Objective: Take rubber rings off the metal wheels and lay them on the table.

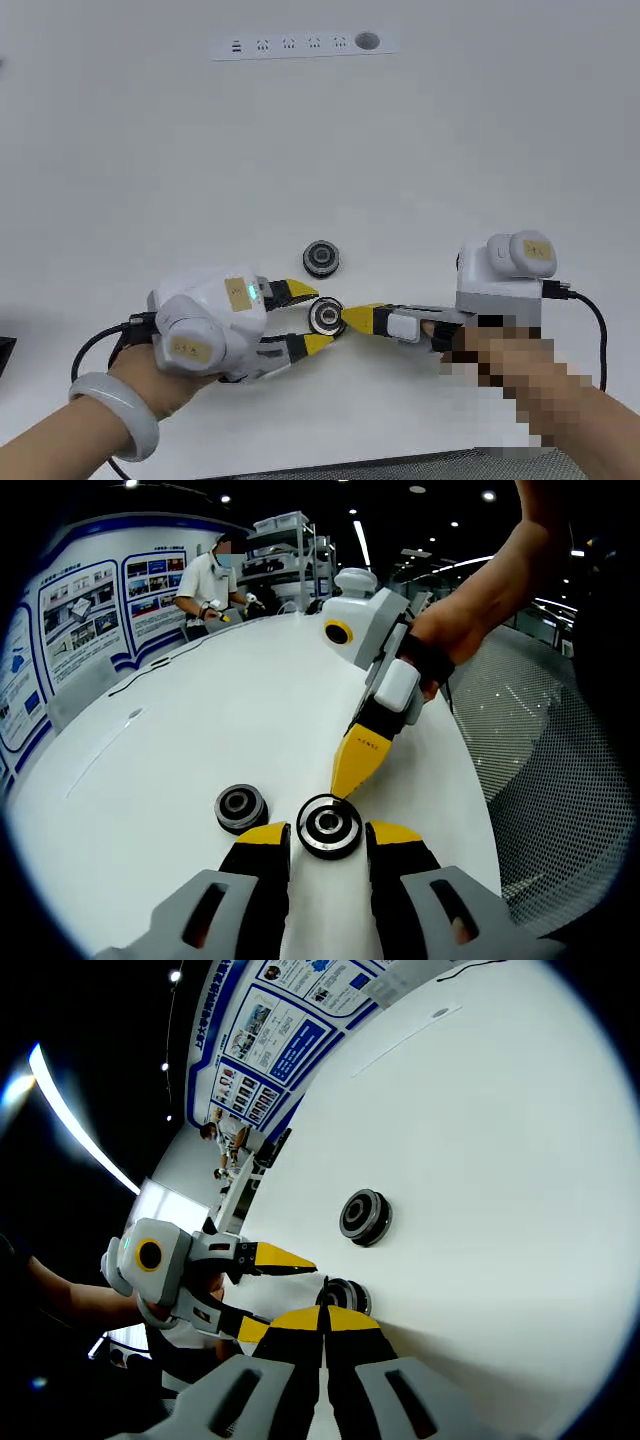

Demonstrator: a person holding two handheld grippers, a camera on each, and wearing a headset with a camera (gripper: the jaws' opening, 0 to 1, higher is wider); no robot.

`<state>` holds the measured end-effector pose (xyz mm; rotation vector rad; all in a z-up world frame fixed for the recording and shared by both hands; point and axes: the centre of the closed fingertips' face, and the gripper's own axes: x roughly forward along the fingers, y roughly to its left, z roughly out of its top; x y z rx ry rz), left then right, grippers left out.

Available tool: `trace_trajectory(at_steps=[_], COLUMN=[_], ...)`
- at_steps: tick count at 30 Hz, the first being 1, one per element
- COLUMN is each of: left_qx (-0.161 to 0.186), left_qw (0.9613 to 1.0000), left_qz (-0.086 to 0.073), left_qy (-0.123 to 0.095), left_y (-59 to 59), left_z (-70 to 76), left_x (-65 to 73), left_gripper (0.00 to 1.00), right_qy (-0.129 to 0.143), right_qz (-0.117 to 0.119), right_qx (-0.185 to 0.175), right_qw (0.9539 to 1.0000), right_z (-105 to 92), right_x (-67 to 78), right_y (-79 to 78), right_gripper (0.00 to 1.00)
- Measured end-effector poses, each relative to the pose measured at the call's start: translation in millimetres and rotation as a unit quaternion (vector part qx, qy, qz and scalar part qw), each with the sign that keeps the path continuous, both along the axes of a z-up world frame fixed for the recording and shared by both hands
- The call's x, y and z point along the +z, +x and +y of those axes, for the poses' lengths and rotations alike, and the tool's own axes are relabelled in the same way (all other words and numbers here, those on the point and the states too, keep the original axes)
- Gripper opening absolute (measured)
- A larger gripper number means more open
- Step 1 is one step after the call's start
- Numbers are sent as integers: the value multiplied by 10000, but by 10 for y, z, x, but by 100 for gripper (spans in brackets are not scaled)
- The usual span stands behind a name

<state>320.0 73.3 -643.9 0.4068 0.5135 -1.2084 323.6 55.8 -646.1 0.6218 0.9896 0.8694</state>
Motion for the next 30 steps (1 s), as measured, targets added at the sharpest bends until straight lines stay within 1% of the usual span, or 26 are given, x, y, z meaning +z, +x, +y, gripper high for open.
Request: trace_trajectory(at_steps=[6, 8, 9, 11, 18, 20, 21, 25, 30], left_qx=[117, 151, 173, 197, 294, 314, 325, 386, 459], left_qw=[9999, 9999, 9999, 9998, 9996, 9995, 9995, 9992, 9989], left_qz=[-1, -29, 2, -11, -1, 29, 18, 39, 67], left_qy=[2, 0, 12, 16, 54, 42, 60, 61, 77], left_y=[31, 46, 48, 58, 59, 51, 52, 51, 47], left_z=[65, 82, 97, 115, 194, 220, 233, 287, 322], left_x=[0, -3, -15, -23, -44, -51, -57, -75, -82], left_gripper=[33, 35, 36, 38, 42, 41, 42, 44, 45], right_qy=[25, 37, 45, 61, 164, 201, 208, 243, 274], right_qz=[-10, -8, -11, -14, -33, -34, -38, -65, -70], right_qx=[5, 5, 5, 4, -54, -78, -84, -166, -301], right_qw=[10000, 10000, 10000, 10000, 9998, 9998, 9997, 9995, 9991], right_z=[16, 20, 23, 27, 32, 28, 26, -14, -88], right_x=[19, 29, 38, 51, 126, 148, 158, 203, 229], right_y=[-5, -10, -11, -13, -16, -20, -21, -13, 17], right_gripper=[2, 2, 2, 2, 2, 2, 2, 2, 2])
